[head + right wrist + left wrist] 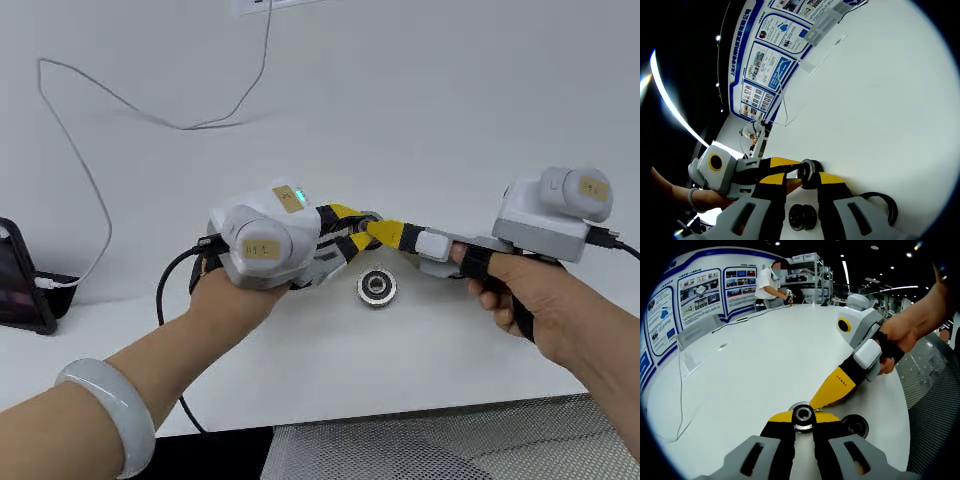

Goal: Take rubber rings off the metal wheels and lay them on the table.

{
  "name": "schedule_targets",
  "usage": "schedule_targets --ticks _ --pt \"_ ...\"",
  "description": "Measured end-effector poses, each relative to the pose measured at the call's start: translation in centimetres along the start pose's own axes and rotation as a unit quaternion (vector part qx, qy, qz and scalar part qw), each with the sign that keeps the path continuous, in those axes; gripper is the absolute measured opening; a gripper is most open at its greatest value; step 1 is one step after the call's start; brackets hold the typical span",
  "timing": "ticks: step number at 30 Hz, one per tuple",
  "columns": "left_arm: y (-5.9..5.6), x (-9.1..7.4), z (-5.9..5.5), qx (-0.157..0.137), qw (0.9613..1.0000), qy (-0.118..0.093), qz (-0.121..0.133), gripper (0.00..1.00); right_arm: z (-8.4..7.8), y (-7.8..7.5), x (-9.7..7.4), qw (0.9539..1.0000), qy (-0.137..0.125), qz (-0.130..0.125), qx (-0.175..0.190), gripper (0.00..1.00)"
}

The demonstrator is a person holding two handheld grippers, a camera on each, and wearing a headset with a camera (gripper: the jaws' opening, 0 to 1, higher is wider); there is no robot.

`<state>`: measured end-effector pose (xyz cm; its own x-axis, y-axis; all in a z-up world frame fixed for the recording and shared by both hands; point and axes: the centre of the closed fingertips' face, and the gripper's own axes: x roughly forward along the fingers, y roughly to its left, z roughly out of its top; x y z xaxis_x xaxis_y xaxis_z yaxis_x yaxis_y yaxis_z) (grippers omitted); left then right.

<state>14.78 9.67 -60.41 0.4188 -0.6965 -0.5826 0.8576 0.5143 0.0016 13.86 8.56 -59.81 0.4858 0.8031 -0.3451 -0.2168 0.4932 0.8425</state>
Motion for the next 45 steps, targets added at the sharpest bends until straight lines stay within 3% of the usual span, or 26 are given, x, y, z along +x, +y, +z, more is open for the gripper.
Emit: schedule_targets --ticks 8,13,30,32,37,45 --pt "0.00 -0.03 0.02 0.000 1.0000 0.000 -0.001 0.13 0.06 -0.44 -0.02 0.9998 -0.003 -0.017 -0.013 0.30" --pt "-0.02 -0.04 0.05 0.001 1.0000 0.000 -0.002 0.13 0.12 0.21 0.04 0.9999 -0.003 -0.006 -0.013 0.29" --pt "0.00 -0.03 0.08 -0.001 1.0000 -0.001 -0.001 0.14 -0.07 -0.12 -0.08 0.9999 0.003 -0.009 -0.012 0.29" --pt "0.02 -0.04 0.05 -0.002 1.0000 -0.001 -0.001 0.14 -0.29 0.29 -0.13 0.9999 0.011 0.001 -0.005 0.28" --pt "0.00 -0.07 0.01 -0.002 1.0000 -0.002 -0.001 0.14 -0.34 -0.03 -0.15 0.9999 0.007 -0.008 -0.010 0.29" --pt "-0.05 -0.14 -0.10 -0.002 1.0000 -0.001 0.000 0.14 -0.25 0.36 -0.40 0.9999 0.011 0.005 -0.004 0.30"
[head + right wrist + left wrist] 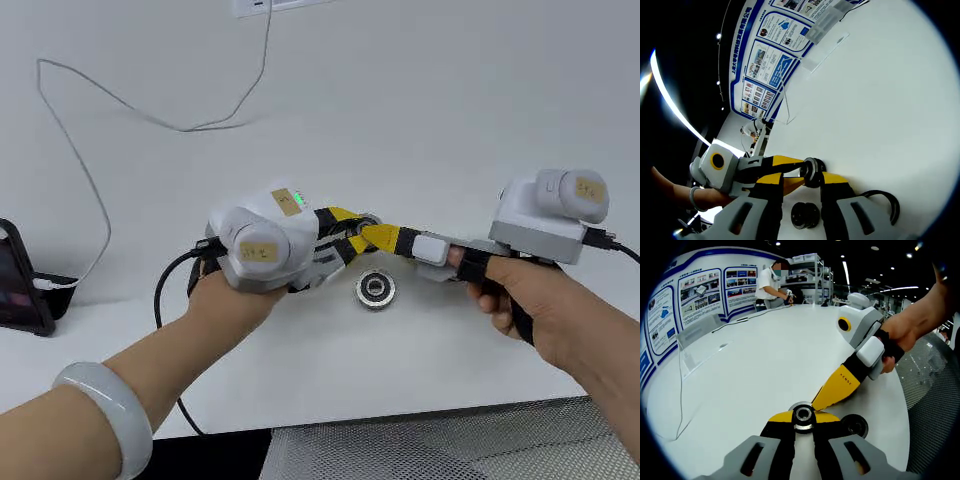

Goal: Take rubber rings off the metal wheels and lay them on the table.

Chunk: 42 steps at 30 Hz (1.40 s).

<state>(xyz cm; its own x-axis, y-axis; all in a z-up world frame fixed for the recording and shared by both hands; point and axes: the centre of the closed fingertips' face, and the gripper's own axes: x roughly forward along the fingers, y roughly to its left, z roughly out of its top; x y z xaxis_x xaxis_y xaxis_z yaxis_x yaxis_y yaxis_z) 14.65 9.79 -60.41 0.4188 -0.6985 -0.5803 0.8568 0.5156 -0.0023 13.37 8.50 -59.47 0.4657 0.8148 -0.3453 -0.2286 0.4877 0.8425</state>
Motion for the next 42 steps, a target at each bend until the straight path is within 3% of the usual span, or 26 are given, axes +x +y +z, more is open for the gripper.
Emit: schedule_targets --ticks 3,6,24,42 --pt "0.0 0.0 0.0 0.000 1.0000 0.000 0.000 0.14 -0.2 -0.4 0.2 1.0000 -0.002 -0.009 -0.001 0.29" --pt "-0.1 -0.1 0.0 0.000 1.0000 0.000 0.000 0.14 -0.1 -0.1 0.2 1.0000 -0.002 0.000 0.006 0.28" --pt "-0.1 0.0 0.0 0.001 1.0000 0.000 -0.002 0.14 0.3 -0.3 0.2 1.0000 -0.005 -0.005 0.003 0.23" --pt "-0.1 0.0 0.1 0.001 1.0000 -0.001 -0.002 0.14 0.5 -1.6 0.0 0.9992 -0.009 -0.032 -0.024 0.04"
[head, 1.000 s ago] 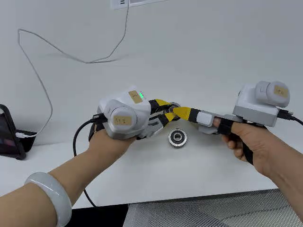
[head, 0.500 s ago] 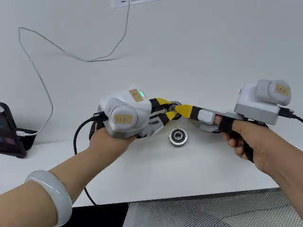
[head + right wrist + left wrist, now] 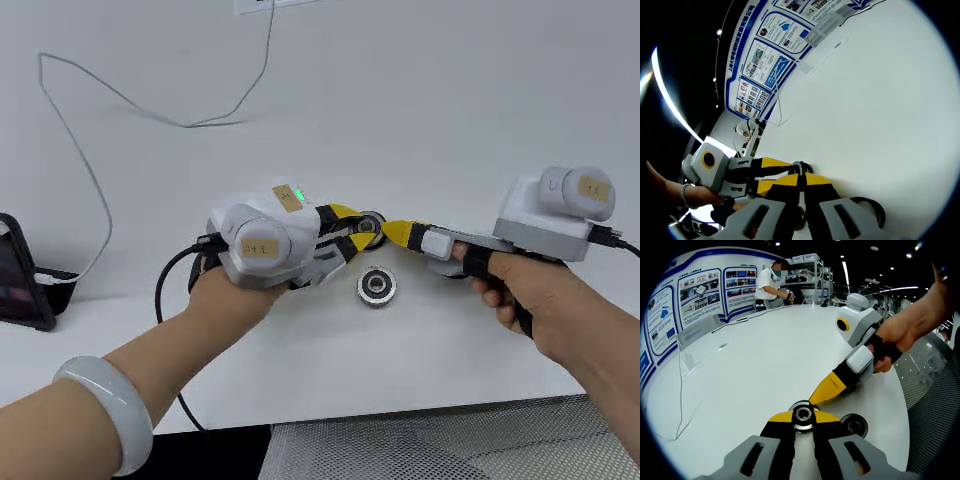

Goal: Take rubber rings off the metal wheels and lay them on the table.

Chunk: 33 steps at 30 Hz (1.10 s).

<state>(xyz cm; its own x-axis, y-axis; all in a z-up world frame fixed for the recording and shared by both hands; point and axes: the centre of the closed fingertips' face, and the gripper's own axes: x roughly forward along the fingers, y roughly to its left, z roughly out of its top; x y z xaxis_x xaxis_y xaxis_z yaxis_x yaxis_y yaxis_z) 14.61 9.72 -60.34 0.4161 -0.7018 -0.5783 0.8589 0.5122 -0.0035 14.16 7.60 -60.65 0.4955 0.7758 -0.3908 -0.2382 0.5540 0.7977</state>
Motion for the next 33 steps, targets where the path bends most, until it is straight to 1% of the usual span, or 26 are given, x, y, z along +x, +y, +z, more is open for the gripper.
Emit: schedule_targets --ticks 6,17,33 --pt "0.00 0.00 -0.01 0.000 1.0000 0.000 0.000 0.14 0.11 0.03 -0.03 1.0000 -0.002 -0.002 -0.003 0.03" --pt "0.02 -0.03 -0.01 0.001 1.0000 0.000 0.000 0.14 0.15 0.35 0.01 0.9996 -0.002 -0.009 -0.025 0.02" --pt "0.08 -0.03 -0.08 0.001 1.0000 0.000 0.000 0.14 0.19 0.70 0.12 0.9997 0.003 -0.005 -0.022 0.01"
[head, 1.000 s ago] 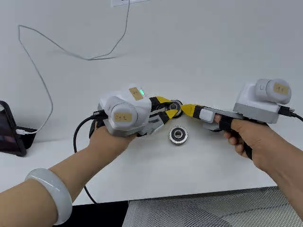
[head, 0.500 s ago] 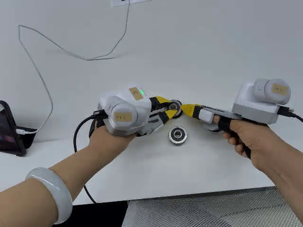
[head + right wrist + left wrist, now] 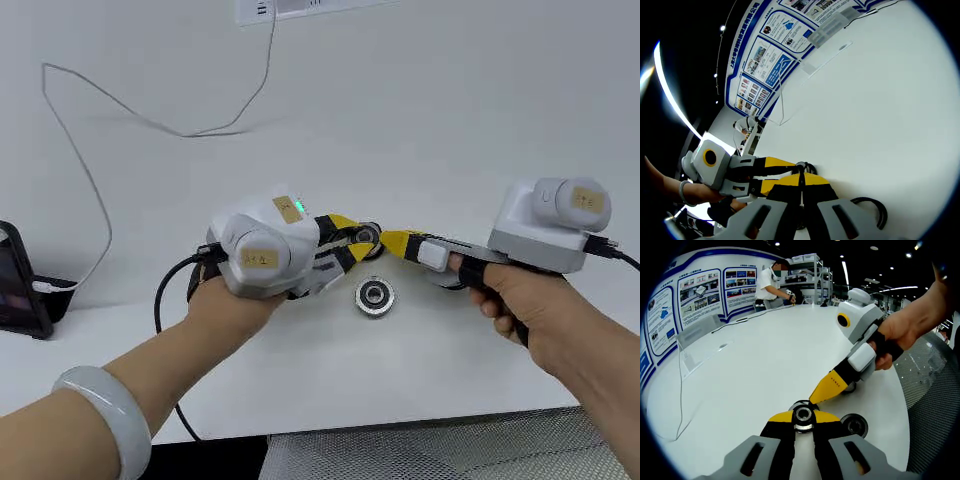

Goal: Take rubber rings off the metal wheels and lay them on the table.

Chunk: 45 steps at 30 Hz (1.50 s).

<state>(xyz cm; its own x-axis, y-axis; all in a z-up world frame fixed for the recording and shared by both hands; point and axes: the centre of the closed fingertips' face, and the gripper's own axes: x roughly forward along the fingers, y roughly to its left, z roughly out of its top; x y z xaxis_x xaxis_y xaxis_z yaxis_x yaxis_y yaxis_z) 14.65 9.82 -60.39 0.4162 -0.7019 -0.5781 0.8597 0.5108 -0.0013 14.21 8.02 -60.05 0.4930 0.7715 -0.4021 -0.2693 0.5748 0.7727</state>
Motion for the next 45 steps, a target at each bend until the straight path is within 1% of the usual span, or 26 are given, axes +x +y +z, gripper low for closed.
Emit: schedule_targets --ticks 17,33,45 --pt "0.0 0.0 -0.2 0.000 1.0000 -0.001 0.000 0.14 -0.1 0.5 0.0 1.0000 0.004 0.005 0.001 0.01" --pt "-0.1 0.0 0.0 0.000 1.0000 -0.002 0.000 0.14 -0.1 1.0 0.1 0.9999 0.005 0.014 0.004 0.01" --pt "-0.1 0.0 0.0 0.001 1.0000 -0.001 -0.001 0.14 -0.3 2.0 0.1 0.9995 0.006 0.030 0.009 0.01"
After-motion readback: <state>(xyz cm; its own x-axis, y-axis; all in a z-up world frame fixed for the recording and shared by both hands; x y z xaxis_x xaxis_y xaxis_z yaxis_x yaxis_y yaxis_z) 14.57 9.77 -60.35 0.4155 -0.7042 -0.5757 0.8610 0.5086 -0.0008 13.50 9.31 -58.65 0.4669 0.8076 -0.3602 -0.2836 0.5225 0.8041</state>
